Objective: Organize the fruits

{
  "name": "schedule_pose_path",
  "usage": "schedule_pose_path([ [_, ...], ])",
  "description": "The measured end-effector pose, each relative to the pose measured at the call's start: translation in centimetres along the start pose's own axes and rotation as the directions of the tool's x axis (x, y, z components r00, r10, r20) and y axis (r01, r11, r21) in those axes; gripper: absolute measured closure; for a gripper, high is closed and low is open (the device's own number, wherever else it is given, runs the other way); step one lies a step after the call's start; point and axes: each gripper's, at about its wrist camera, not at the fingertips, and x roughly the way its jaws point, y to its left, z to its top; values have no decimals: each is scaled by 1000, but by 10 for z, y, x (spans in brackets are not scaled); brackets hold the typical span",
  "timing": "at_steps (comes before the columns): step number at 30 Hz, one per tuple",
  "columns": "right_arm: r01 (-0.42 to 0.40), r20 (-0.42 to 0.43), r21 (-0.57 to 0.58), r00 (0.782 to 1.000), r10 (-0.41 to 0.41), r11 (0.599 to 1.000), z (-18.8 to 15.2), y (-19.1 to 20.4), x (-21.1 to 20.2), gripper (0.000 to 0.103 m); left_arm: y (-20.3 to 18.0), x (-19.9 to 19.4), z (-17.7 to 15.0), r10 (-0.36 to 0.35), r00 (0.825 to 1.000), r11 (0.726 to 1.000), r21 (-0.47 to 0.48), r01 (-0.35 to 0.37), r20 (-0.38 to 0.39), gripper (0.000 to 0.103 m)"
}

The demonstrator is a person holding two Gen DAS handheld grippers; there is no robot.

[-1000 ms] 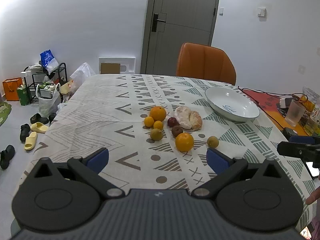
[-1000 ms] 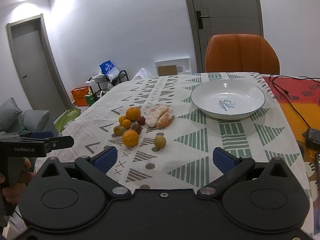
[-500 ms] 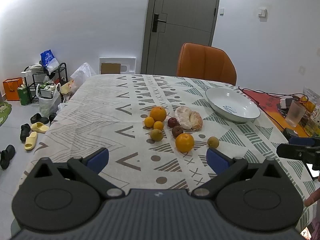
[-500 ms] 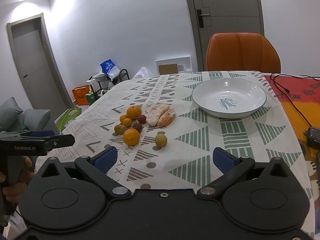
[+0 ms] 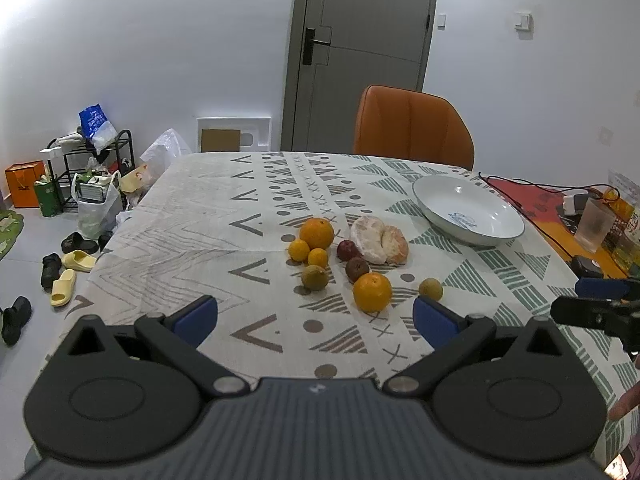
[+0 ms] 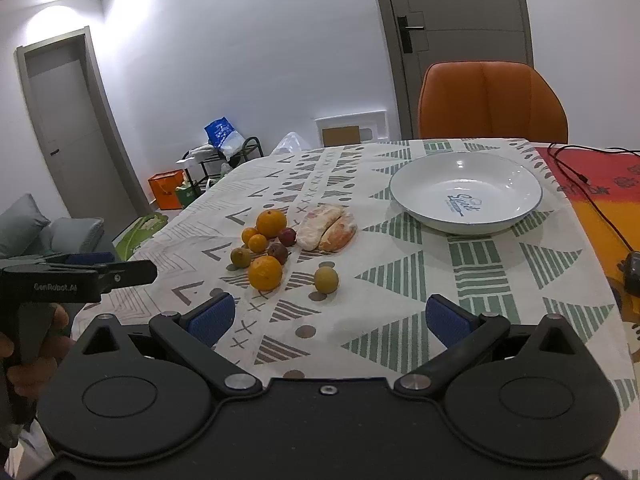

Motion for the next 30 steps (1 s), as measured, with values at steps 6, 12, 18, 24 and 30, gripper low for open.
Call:
schedule_pose_path([
  [6, 4, -16, 5, 1000, -4, 1000, 1, 0, 13, 0, -3, 14, 2, -1, 1000, 1000, 20, 1, -13, 0],
  [12, 8, -14, 15, 1000, -8, 1000, 4, -2, 27, 0, -6, 31, 3, -22, 999, 1000, 20, 22, -31, 0],
  [18, 4, -27, 13, 1000, -3, 1000, 4, -5, 42, 0, -8, 46, 3, -54, 997, 998, 19, 55, -47, 0],
  [24, -11, -18, 12, 1000, 12, 1000, 7, -7, 52, 0, -15, 62, 4, -78, 995, 997, 17, 79, -67, 2],
  [30, -19, -30, 35, 999, 20, 999, 9, -13, 66, 3, -18, 73, 6, -95, 993, 995, 11, 96, -67, 6],
])
